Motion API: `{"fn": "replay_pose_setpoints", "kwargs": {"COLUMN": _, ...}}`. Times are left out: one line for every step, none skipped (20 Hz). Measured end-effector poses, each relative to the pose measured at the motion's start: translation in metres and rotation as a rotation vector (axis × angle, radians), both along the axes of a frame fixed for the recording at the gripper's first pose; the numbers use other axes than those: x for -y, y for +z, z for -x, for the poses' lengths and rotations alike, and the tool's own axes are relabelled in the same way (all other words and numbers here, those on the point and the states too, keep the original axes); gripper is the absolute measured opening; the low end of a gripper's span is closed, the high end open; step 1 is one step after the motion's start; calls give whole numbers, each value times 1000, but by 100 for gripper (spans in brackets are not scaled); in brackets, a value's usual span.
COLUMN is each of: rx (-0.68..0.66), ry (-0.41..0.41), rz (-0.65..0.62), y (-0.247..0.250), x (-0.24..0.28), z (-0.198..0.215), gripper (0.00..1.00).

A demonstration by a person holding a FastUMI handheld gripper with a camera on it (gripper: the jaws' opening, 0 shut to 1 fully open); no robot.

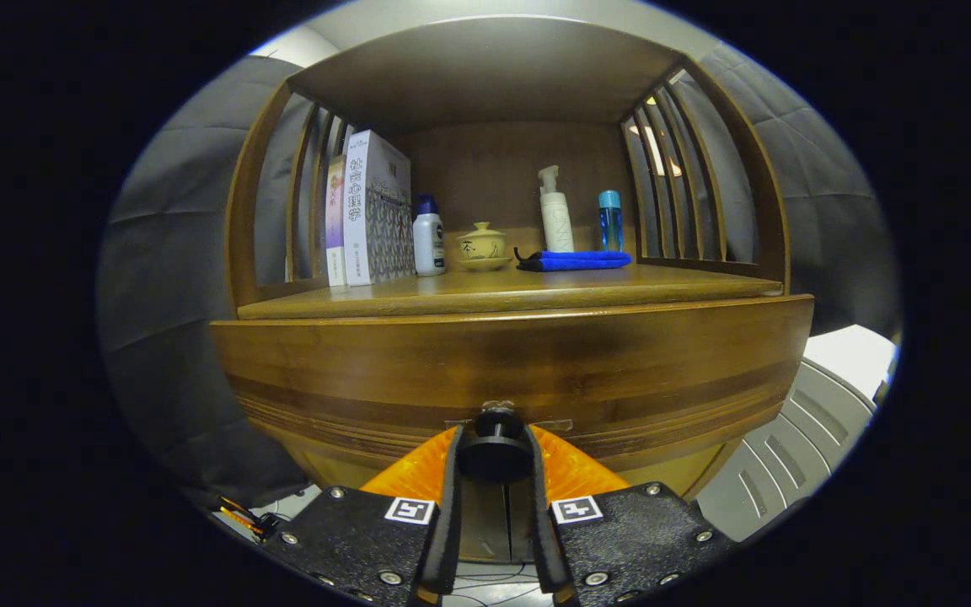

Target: Pull open the drawer, take out the items inside it, and place them on the countertop above the cabinet.

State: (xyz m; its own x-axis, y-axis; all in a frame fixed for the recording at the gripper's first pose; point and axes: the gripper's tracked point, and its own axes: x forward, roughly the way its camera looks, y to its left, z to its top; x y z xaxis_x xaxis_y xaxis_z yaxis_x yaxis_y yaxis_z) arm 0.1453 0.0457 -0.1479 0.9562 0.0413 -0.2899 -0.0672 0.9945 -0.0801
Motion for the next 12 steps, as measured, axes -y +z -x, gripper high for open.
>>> {"fn": "replay_pose_setpoints", "kwargs": {"rx": 3, "ry": 1, "rz": -3, "y": 2, "x": 1, "z": 6, "gripper": 37}}
{"fn": "replay_pose_setpoints", "kwargs": {"rx": 5, "ry": 2, "rz": -6, "y": 1, "x": 1, "z": 13, "gripper": 37}}
{"fn": "replay_pose_setpoints", "kwargs": {"rx": 6, "ry": 2, "rz": -12, "y": 2, "x": 1, "z": 19, "gripper": 37}}
{"fn": "replay_pose_setpoints", "kwargs": {"rx": 8, "ry": 4, "rz": -21, "y": 2, "x": 1, "z": 27, "gripper": 37}}
{"fn": "replay_pose_setpoints", "kwargs": {"rx": 11, "ry": 6, "rz": -24, "y": 4, "x": 1, "z": 34, "gripper": 37}}
{"fn": "replay_pose_setpoints", "kwargs": {"rx": 15, "ry": 8, "rz": -24, "y": 4, "x": 2, "z": 42, "gripper": 37}}
{"fn": "replay_pose_setpoints", "kwargs": {"rx": 17, "ry": 11, "rz": -20, "y": 5, "x": 3, "z": 48, "gripper": 37}}
{"fn": "replay_pose_setpoints", "kwargs": {"rx": 20, "ry": 13, "rz": -17, "y": 6, "x": 3, "z": 54, "gripper": 37}}
{"fn": "replay_pose_setpoints", "kwargs": {"rx": 20, "ry": 14, "rz": -17, "y": 7, "x": 4, "z": 59, "gripper": 36}}
{"fn": "replay_pose_setpoints", "kwargs": {"rx": 17, "ry": 13, "rz": -21, "y": 6, "x": 5, "z": 65, "gripper": 36}}
{"fn": "replay_pose_setpoints", "kwargs": {"rx": 14, "ry": 11, "rz": -27, "y": 7, "x": 5, "z": 69, "gripper": 36}}
{"fn": "replay_pose_setpoints", "kwargs": {"rx": 13, "ry": 5, "rz": -31, "y": 7, "x": 5, "z": 76, "gripper": 36}}
